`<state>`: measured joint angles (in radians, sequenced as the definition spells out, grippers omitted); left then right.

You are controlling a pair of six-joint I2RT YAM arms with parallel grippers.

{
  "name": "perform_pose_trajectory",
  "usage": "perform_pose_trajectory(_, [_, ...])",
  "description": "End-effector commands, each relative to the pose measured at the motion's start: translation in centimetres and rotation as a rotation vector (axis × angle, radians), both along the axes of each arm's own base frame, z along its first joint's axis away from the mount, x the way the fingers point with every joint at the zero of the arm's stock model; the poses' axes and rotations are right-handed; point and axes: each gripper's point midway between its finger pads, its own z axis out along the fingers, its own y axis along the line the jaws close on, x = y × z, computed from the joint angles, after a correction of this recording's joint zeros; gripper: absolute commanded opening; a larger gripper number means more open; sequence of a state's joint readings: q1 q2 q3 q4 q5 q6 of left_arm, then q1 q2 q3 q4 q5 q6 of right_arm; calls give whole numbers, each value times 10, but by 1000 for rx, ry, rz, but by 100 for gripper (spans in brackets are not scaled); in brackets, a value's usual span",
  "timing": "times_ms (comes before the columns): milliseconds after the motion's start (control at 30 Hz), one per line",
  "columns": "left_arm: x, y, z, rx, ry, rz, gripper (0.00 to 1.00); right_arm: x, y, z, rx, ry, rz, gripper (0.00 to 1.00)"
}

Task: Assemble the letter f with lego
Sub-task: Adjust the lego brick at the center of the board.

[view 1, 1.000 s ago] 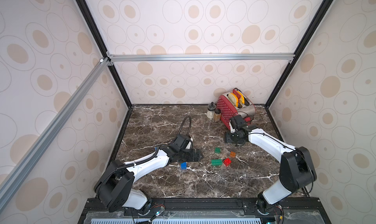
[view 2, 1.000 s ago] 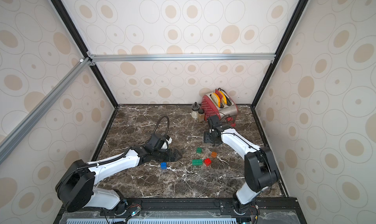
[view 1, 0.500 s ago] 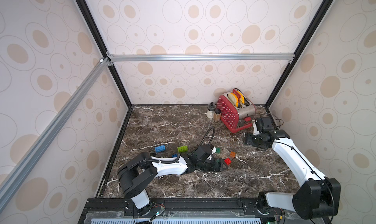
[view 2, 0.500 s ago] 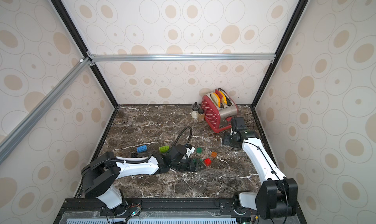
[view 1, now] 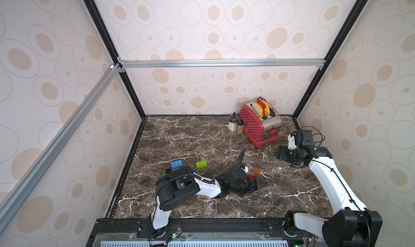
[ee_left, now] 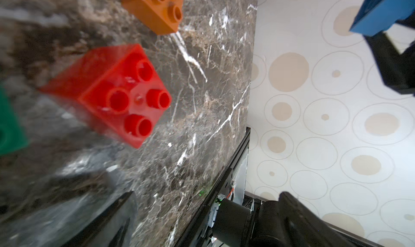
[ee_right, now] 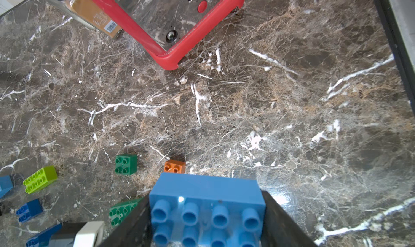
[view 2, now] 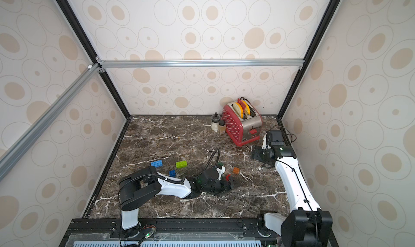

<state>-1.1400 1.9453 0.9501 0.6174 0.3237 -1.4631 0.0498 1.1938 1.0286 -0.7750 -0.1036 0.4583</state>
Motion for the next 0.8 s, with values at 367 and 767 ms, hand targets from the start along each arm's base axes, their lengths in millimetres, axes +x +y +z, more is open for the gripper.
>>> perform_pose_trajectory(367, [27, -11, -7, 14, -17, 59, 99, -11, 3, -9, 38, 18, 17, 71])
perform_pose_trajectory(767, [39, 0, -34, 60, -32, 53, 99, -11, 12, -13, 72, 26, 57, 72])
